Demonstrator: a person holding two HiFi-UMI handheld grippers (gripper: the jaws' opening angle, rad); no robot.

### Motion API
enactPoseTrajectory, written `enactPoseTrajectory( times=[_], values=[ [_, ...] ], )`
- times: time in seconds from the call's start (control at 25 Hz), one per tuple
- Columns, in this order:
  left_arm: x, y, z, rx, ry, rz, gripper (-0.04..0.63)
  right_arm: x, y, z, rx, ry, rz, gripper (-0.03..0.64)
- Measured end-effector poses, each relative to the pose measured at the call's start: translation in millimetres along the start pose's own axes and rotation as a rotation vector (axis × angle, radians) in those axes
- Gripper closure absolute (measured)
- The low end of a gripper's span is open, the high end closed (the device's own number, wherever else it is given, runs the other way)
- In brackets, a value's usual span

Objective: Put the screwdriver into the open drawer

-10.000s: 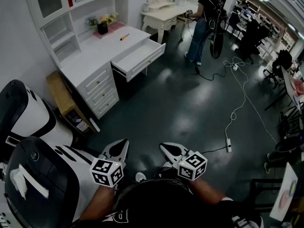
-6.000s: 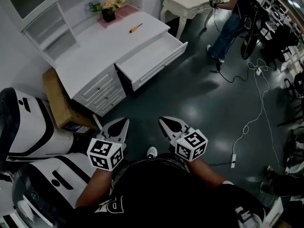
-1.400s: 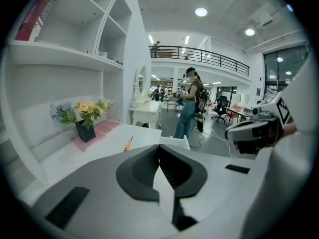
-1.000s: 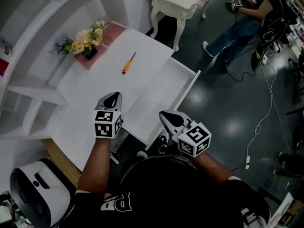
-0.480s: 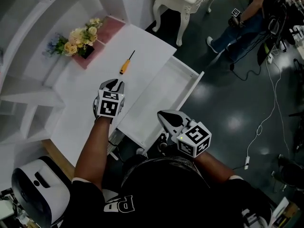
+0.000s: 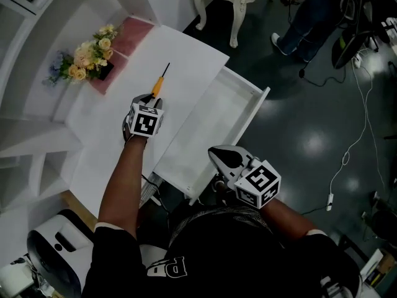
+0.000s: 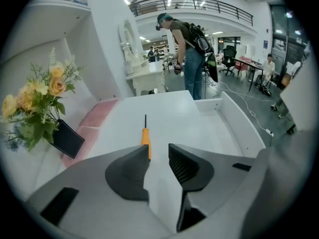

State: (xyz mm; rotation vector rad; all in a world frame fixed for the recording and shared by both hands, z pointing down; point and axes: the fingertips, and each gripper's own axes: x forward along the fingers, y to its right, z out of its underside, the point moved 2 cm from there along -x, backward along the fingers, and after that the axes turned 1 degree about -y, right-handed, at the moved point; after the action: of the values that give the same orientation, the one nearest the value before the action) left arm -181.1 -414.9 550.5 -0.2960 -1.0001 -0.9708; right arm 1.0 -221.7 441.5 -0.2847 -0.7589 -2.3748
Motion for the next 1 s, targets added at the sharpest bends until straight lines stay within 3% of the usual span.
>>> enactPoseTrajectory(
  times=[0.24,0.56,0.8,1.0],
  values=[
    [37,-19,-10,-0.047,-0.027,-0.014,0.442,0,16,3,0.032,-0.007,0.011,0.606],
    [73,-31,-15,-0.033,-0.068,0.01,0.417,0,33,5,0.055,-0.018,0.038,0.606],
    [86,-34,4,-0.162,-0.145,0.053,0.417,2,38,10,0.078,-0.025,0.053,0.606],
    [94,-29,7,-0.163,-0.168,0.081,0.423,4,41,9,0.084,-0.024,0.062,0.606]
  ],
)
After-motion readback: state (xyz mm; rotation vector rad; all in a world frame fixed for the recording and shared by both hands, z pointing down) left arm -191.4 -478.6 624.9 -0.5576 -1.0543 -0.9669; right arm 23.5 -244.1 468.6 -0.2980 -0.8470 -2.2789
